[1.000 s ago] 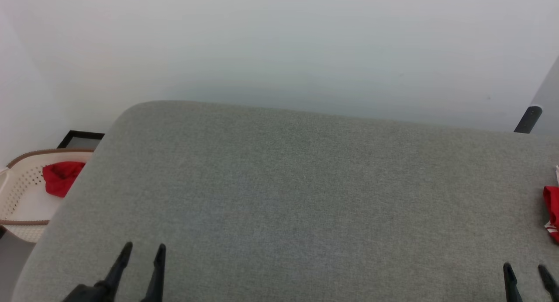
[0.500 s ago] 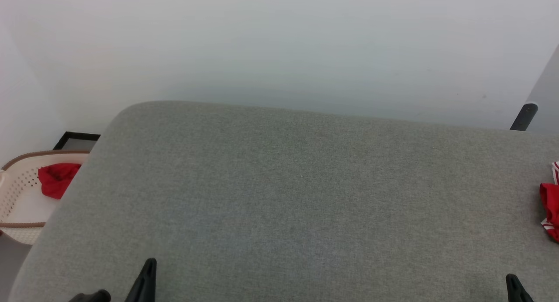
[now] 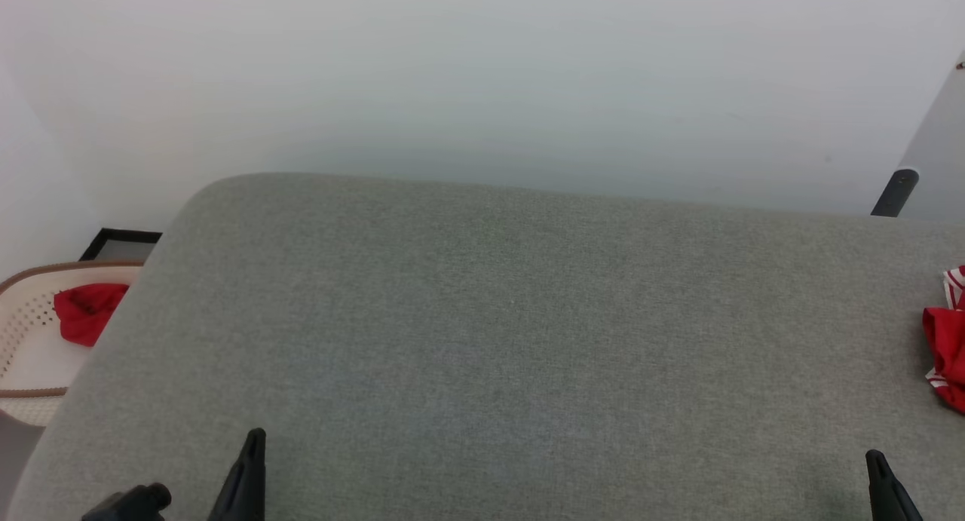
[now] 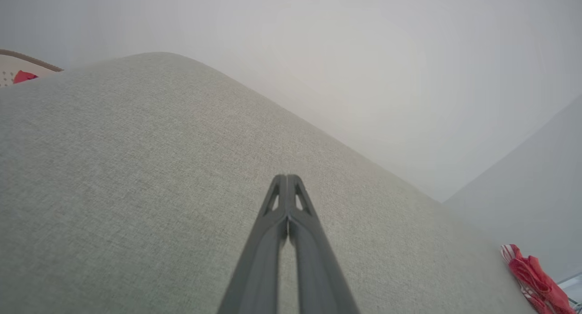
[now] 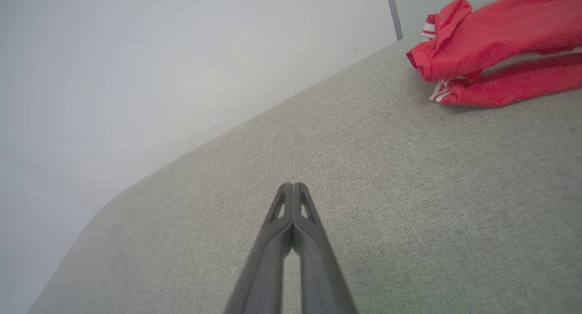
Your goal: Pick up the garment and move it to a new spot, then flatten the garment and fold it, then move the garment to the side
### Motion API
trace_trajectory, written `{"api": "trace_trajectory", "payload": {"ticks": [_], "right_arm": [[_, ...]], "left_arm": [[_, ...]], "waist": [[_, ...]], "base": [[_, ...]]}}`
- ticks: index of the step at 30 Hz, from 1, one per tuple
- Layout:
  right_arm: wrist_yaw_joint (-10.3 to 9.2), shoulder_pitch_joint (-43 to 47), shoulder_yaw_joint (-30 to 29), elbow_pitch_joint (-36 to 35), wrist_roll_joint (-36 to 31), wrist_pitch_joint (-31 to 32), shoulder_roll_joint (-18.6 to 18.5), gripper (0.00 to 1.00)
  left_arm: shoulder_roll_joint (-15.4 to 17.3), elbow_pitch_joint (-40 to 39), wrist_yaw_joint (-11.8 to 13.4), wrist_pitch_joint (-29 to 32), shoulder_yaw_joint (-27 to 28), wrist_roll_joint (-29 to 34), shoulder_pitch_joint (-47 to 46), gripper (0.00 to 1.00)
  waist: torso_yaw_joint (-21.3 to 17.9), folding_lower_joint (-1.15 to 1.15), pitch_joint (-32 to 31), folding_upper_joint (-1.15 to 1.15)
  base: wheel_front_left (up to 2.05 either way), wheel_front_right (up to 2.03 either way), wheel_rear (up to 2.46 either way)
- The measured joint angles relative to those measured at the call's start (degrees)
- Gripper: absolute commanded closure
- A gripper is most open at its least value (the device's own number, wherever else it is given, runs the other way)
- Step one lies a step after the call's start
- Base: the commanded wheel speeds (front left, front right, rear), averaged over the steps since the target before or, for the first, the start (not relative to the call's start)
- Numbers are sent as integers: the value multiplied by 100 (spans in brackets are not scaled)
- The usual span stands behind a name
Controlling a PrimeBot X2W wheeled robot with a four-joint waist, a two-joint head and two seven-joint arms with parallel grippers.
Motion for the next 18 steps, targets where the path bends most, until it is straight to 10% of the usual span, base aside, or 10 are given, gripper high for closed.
{"api": "trace_trajectory", "payload": {"ticks": [18], "right_arm": [[0,-336,12,59,1365,292,130,100]], "left_arm": [[-171,78,0,356,138,-1343,-261,100]], "waist": [[-134,0,57,0]], "base": [[0,0,0]]}}
